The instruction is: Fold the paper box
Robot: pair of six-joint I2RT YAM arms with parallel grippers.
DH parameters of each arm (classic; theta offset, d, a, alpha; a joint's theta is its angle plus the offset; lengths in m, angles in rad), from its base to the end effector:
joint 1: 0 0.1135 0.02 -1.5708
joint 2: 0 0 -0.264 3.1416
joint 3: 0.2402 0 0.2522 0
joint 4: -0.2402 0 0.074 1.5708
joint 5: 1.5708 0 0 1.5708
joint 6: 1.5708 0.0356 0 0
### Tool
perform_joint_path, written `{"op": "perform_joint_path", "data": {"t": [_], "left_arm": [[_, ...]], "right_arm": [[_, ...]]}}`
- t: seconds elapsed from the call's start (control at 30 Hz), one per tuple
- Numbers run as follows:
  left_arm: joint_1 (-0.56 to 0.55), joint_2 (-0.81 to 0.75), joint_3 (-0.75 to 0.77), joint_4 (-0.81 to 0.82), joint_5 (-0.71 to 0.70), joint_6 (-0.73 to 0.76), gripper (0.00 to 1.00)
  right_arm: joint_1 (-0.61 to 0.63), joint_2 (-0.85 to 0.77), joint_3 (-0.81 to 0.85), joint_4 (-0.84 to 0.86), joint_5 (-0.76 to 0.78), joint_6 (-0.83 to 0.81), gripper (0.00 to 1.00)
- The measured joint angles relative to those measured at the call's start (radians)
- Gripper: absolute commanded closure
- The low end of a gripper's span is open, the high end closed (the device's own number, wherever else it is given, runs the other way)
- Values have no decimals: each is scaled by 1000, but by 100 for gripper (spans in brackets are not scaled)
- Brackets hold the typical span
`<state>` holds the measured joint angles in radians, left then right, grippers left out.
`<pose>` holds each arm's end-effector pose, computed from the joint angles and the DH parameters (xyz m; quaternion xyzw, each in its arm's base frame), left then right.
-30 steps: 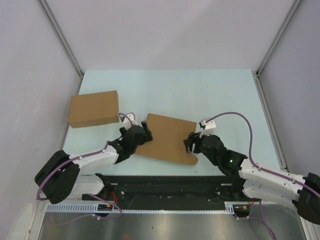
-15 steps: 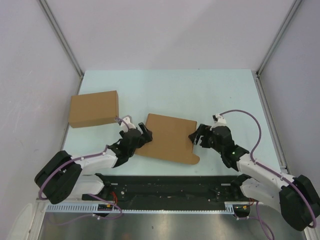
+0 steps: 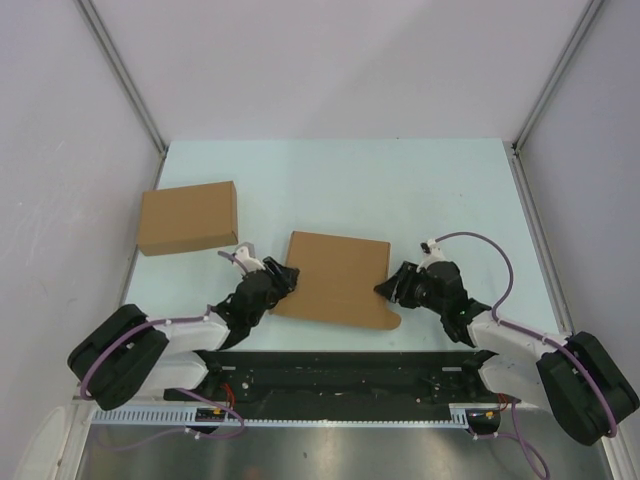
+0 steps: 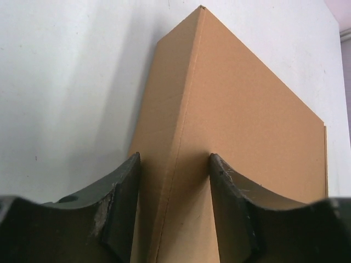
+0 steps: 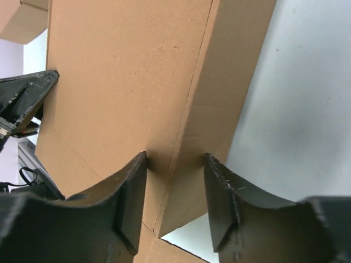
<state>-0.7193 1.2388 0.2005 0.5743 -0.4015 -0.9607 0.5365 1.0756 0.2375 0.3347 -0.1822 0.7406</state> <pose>0.1637 -0.1249 0.1347 -0.2044 0.8150 -0.2703 0.4701 0.1673 0.1070 0.1512 0.0413 0.8576 0.3648 0.3601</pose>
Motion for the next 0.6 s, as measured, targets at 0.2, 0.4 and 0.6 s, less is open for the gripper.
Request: {"op": "perform_joint_path", "data": {"t": [0.2, 0.4, 0.6], "left_arm": [[2, 5, -35, 76, 0, -4, 44], [3, -195, -49, -130, -17, 14, 3], [50, -360, -43, -264, -36, 47, 8]], "right_arm": [[-10, -11, -18, 24, -2, 3, 51], [-11, -32, -18, 0, 9, -19, 42], [-14, -37, -17, -13, 17, -43, 41]]}}
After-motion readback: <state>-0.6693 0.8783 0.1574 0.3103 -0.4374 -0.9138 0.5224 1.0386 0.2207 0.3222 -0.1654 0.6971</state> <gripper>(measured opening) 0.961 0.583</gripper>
